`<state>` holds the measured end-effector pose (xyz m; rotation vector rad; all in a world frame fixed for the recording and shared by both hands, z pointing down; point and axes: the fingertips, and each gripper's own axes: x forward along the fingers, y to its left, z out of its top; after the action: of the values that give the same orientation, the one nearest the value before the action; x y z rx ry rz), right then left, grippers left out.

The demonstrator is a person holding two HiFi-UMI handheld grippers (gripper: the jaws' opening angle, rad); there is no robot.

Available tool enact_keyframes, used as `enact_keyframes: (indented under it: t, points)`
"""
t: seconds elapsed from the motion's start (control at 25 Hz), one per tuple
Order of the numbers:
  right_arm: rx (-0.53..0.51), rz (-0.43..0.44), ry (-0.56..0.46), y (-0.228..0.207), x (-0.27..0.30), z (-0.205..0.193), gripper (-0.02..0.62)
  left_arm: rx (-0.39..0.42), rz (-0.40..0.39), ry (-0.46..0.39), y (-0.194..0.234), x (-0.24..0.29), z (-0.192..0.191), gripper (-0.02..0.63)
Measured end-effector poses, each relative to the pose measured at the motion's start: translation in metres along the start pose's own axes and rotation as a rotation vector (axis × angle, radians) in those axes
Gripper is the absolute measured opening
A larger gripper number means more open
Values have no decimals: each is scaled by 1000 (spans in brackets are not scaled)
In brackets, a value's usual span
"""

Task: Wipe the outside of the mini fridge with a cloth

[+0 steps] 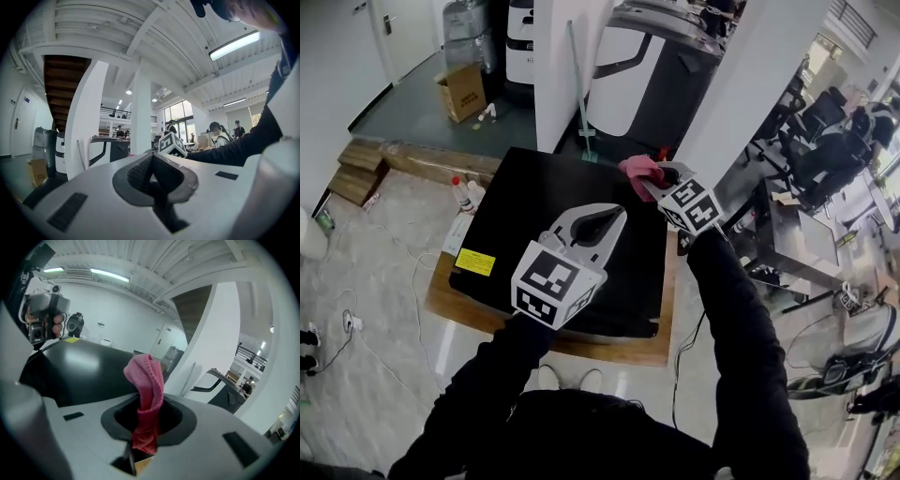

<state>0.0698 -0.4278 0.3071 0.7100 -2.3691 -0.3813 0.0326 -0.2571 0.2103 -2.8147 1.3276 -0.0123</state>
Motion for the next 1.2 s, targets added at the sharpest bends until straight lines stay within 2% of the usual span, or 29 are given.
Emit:
enact_keyframes:
  t: [0.24,0.36,0.48,0.76,1.0,1.2]
  points:
    - [-4,65,133,-9,31,-36,71,-13,51,-10,5,0,-3,6]
    - [8,100,144,-3,30,-35,63,-33,43,7,2,-3,-8,6]
    - [-7,106,122,13,20,-34,60,-105,1,33,-9,-7,-18,6]
    - [-18,169,74,74,-23,-23,58,-110,17,56,-27,-31,-23,6]
    - [-44,212,41,139,-67,-9,58,-49,39,81,-38,-55,-26,6]
    - [-60,290,32,200,-104,3,60,-61,49,96,-45,-77,-33,6]
